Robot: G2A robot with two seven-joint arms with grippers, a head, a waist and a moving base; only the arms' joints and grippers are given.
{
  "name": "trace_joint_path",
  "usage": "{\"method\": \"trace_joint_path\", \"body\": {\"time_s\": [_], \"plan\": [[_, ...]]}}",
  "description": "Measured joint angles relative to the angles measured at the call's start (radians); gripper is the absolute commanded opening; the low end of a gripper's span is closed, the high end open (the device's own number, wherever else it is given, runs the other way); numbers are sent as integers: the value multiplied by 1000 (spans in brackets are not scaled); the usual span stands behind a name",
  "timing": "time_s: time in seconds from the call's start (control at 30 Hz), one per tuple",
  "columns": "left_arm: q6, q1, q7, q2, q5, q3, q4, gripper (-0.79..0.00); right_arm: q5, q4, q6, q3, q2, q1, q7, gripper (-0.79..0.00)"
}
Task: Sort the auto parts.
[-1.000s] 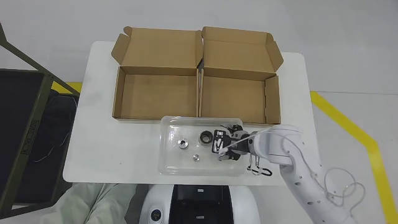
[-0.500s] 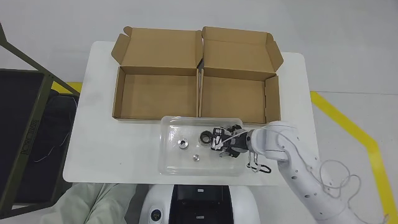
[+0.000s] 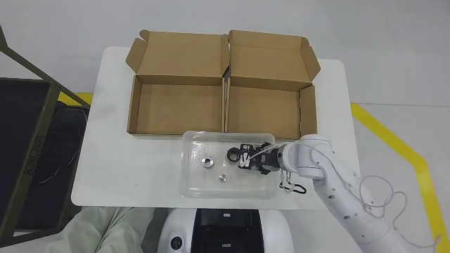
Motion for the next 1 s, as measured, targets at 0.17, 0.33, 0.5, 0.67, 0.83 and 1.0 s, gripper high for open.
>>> {"method": "trace_joint_path", "body": {"time_s": [0.17, 0.33, 0.5, 0.67, 0.83, 1.0], "plan": [[0, 0, 0, 0, 0, 0, 0, 0, 11, -9, 2, -6, 7, 2, 2, -773], [0, 0, 0, 0, 0, 0, 0, 0, 15, -57, 4, -2, 16, -9, -3, -785], [0, 0, 0, 0, 0, 0, 0, 0, -4, -124, 12, 8, 26, -35, 3, -785], [0, 0, 0, 0, 0, 0, 0, 0, -23, -189, 24, 23, 38, -60, 13, -785], [0, 0, 0, 0, 0, 0, 0, 0, -42, -236, 45, 40, 46, -73, 17, -785], [0, 0, 0, 0, 0, 0, 0, 0, -50, -276, 74, 63, 52, -79, -24, -785]]}}
